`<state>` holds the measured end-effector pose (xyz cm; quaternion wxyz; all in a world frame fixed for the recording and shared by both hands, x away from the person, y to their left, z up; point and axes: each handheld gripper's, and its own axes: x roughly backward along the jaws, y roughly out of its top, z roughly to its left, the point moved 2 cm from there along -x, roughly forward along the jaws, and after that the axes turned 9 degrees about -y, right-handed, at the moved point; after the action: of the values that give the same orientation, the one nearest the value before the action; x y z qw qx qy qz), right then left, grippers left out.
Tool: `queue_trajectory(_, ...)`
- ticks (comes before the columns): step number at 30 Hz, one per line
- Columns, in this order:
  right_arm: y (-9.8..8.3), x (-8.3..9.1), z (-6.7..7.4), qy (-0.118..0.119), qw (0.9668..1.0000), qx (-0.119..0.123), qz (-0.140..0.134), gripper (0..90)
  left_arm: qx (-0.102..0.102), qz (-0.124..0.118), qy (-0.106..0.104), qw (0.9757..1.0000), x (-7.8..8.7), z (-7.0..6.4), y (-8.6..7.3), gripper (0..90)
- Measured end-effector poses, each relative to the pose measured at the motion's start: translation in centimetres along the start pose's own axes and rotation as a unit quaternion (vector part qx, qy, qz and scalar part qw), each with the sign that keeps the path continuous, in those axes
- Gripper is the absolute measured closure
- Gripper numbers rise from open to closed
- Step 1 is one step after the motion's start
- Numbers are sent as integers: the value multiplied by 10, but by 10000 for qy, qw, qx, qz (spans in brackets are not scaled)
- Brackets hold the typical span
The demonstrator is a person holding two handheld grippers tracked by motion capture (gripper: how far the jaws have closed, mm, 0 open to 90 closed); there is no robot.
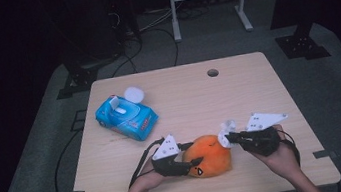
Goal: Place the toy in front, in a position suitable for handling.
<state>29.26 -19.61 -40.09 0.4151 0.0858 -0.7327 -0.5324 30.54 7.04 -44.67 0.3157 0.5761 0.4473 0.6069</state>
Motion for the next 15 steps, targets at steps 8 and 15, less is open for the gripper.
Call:
queue_trajectory(8,1,-13,12,220,9995,194,102,880,55,-41,-116,9999,3,0,2,324)
queue_trajectory(15,-2,-8,8,168,9996,179,169,882,179,-32,-196,9996,1,0,2,390)
